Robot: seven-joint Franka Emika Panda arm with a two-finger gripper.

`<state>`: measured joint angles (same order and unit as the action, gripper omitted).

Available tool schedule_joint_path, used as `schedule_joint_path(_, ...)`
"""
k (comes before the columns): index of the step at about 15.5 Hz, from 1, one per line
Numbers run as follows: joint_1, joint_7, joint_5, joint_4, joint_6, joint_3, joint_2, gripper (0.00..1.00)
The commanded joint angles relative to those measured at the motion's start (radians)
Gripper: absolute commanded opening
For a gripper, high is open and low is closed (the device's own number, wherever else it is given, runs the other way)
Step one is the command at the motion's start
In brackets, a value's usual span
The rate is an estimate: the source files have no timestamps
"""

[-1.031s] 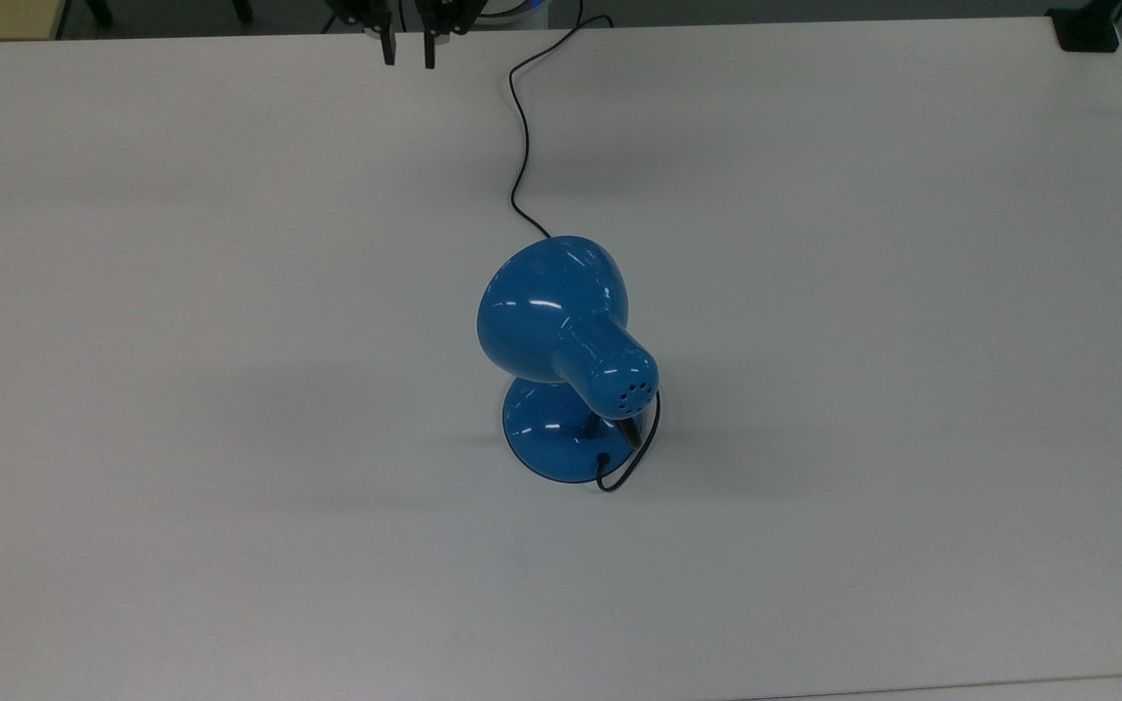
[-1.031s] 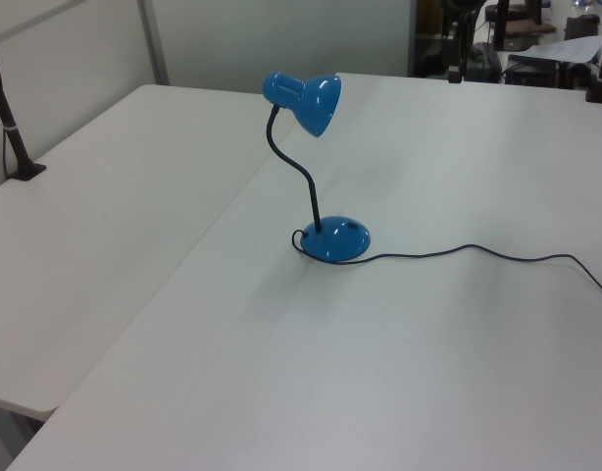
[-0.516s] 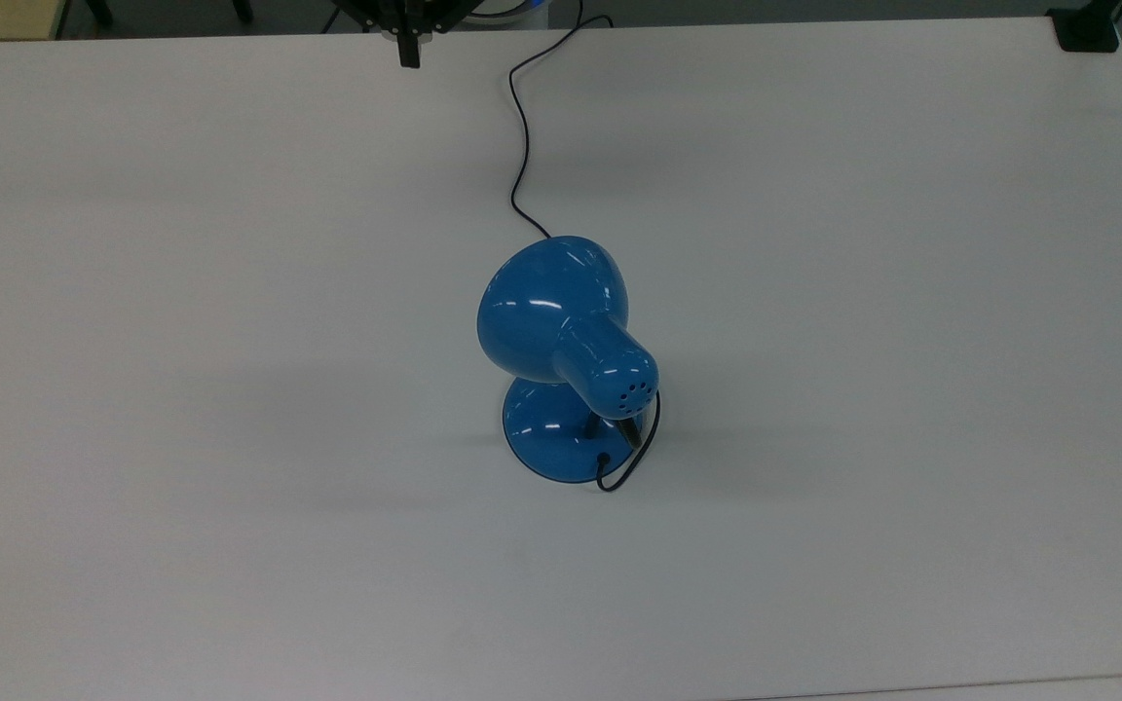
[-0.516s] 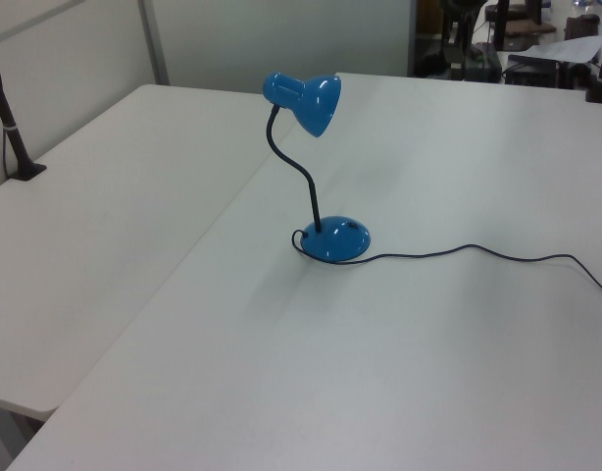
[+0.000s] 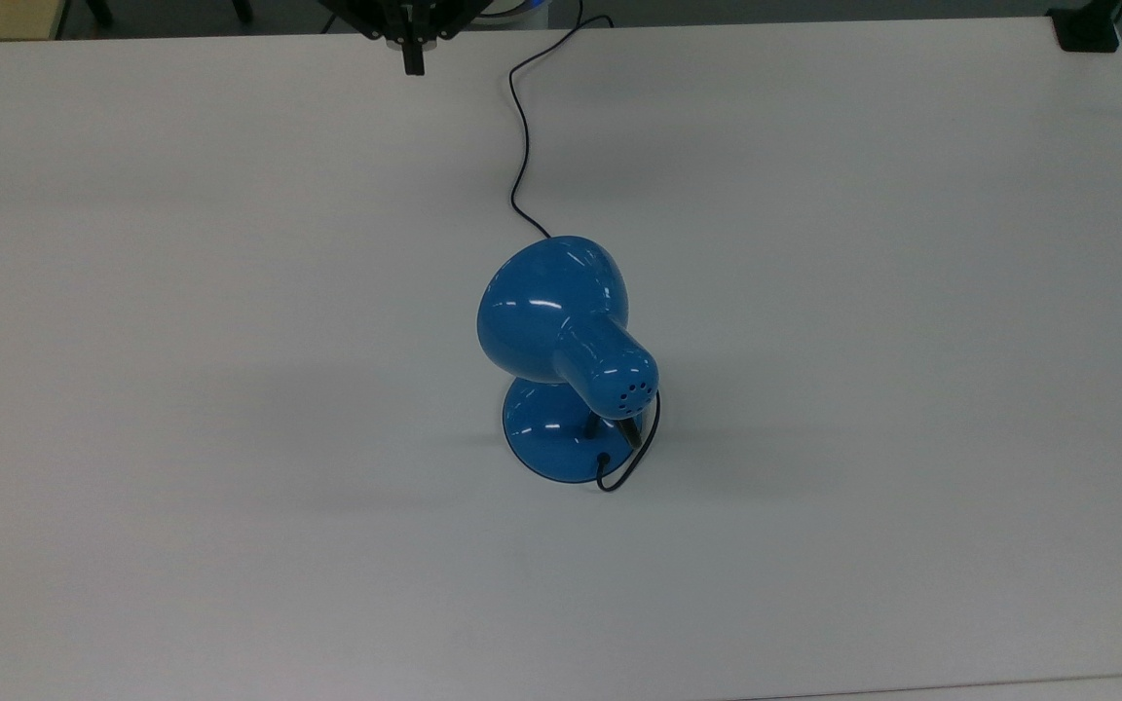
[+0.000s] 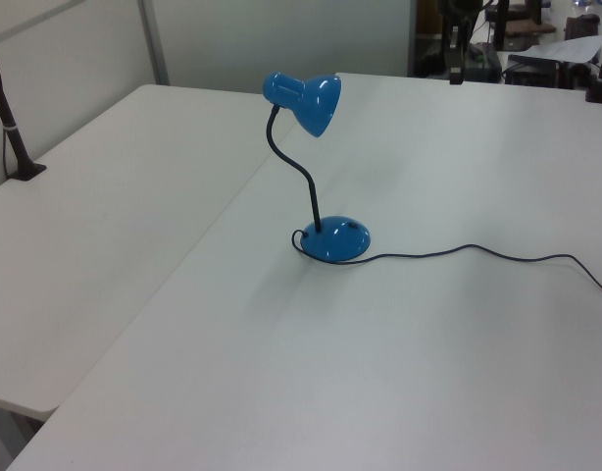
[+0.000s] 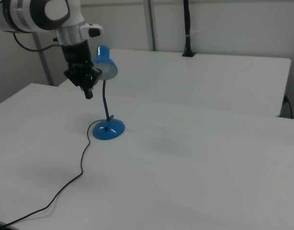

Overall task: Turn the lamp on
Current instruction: 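Move the gripper over the blue lamp base beside the neck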

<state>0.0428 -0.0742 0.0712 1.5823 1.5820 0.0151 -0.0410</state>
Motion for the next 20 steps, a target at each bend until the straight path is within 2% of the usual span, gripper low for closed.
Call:
schedule_joint_path(1,0.012,-0.045,0.006,0.033,0.024,-0.009,-0.008,0.00)
schedule_joint_path(7,0.058,-0.095,0.006,0.174,0.245,-0.014,-0.042,0.00)
schedule_joint_path(15,0.101,-0.098,-0.004,0.192,0.524,-0.021,-0.193,0.00)
schedule_joint_path(20,0.104,-0.101,0.007,0.208,0.691,-0.063,-0.272,0.00)
